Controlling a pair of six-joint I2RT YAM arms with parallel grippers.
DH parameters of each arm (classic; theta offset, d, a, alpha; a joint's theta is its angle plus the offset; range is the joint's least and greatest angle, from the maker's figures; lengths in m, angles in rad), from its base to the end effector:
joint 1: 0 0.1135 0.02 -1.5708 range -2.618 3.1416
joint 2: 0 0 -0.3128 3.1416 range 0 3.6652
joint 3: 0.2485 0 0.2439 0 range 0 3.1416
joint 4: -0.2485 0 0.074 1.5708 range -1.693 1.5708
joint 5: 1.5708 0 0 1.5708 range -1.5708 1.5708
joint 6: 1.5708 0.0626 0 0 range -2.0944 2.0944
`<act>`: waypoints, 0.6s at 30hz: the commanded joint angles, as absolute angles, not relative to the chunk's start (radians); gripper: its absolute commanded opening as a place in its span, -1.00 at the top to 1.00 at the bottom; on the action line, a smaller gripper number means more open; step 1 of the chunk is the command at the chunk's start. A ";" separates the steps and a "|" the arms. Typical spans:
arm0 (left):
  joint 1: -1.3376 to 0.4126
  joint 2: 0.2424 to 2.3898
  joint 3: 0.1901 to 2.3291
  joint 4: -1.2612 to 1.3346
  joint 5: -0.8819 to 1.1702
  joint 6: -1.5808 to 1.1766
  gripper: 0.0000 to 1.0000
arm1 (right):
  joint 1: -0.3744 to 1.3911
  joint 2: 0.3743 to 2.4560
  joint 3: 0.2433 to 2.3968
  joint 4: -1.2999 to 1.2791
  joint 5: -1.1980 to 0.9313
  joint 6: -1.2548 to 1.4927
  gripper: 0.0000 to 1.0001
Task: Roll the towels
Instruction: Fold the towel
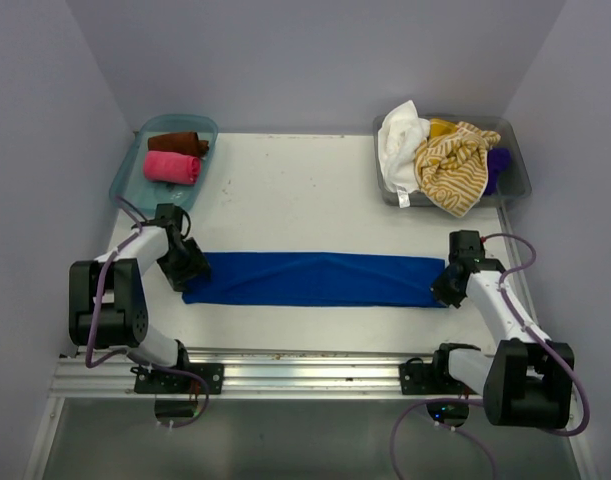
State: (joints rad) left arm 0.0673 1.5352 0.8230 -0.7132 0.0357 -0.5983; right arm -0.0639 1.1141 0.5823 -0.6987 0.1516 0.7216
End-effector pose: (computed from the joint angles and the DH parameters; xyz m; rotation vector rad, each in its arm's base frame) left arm 0.2464 0.0144 0.1819 -0.9792 2.8449 -0.1093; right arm 0.1607 -0.0198 0.1980 1.0940 2.5462 -0.0454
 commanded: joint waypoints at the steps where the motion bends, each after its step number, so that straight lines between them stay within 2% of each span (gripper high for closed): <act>1: 0.081 1.591 0.793 -0.646 0.017 -0.571 -0.21 | -0.072 1.088 0.637 -0.751 0.229 0.724 1.00; 18: 0.121 1.595 0.819 -0.646 0.025 -0.546 -0.19 | -0.095 1.141 0.669 -0.782 0.243 0.710 1.00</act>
